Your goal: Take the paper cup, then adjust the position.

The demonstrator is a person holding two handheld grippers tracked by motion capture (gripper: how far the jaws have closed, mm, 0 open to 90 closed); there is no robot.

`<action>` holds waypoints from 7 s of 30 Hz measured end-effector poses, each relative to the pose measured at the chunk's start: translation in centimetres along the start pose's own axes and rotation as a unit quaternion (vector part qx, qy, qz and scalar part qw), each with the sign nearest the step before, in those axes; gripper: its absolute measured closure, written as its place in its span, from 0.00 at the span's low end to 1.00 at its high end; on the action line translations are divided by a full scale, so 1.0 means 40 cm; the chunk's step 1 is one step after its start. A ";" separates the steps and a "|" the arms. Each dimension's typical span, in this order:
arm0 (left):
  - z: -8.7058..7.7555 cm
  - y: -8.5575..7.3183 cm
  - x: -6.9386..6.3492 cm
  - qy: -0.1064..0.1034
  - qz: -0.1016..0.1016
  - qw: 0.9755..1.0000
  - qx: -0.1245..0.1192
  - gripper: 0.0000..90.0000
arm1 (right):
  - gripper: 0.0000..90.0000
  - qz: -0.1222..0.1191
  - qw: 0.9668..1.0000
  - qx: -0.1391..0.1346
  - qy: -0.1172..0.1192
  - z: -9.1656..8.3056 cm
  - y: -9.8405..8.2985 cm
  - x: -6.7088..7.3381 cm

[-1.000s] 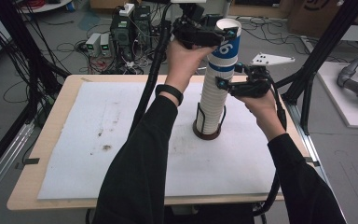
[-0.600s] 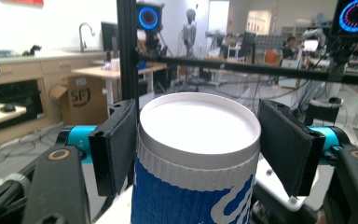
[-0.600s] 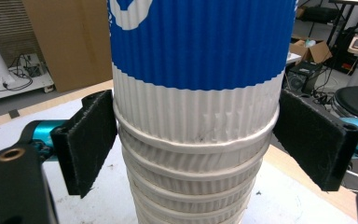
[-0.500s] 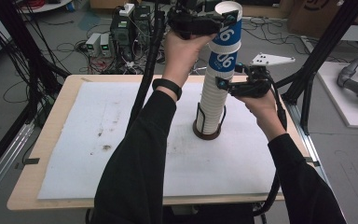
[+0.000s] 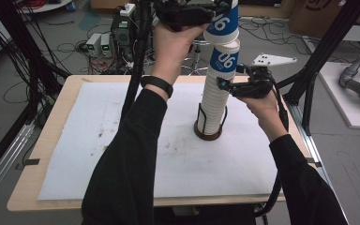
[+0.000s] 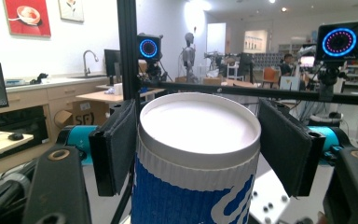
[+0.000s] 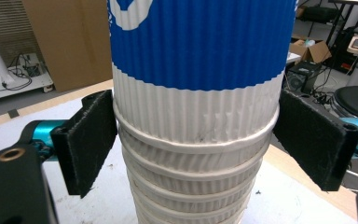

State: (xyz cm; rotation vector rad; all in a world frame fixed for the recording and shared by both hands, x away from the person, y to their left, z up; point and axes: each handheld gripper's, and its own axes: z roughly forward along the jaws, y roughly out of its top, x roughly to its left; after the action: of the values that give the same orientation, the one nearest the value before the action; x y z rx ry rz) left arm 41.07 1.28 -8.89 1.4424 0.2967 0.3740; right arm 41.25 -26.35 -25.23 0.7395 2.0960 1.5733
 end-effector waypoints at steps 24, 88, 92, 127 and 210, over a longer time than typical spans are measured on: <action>-0.238 -0.070 -0.083 0.002 0.023 0.999 0.044 0.34 | 0.16 -0.001 1.000 0.002 -0.007 -0.002 0.001 0.005; -0.408 -0.611 -0.165 -0.031 -0.071 0.989 0.124 0.34 | 0.16 0.001 1.000 -0.001 -0.003 -0.026 0.003 0.009; -0.407 -0.617 -0.166 -0.034 -0.073 0.989 0.126 0.34 | 0.16 -0.002 1.000 0.002 -0.004 -0.045 0.002 0.014; -0.422 -0.675 -0.147 -0.037 -0.092 0.988 0.121 0.34 | 0.16 0.010 1.000 -0.022 0.002 -0.148 -0.289 0.128; -0.339 -0.668 -0.221 -0.089 -0.079 0.986 0.112 0.34 | 0.16 -0.028 0.974 0.058 0.219 -0.001 -0.380 0.300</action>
State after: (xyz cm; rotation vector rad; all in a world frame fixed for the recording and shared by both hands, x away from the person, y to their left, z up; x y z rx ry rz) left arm 29.29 7.48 -37.14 1.6492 0.3132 0.0814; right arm 29.45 -22.12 -39.96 0.3859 2.5109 1.7158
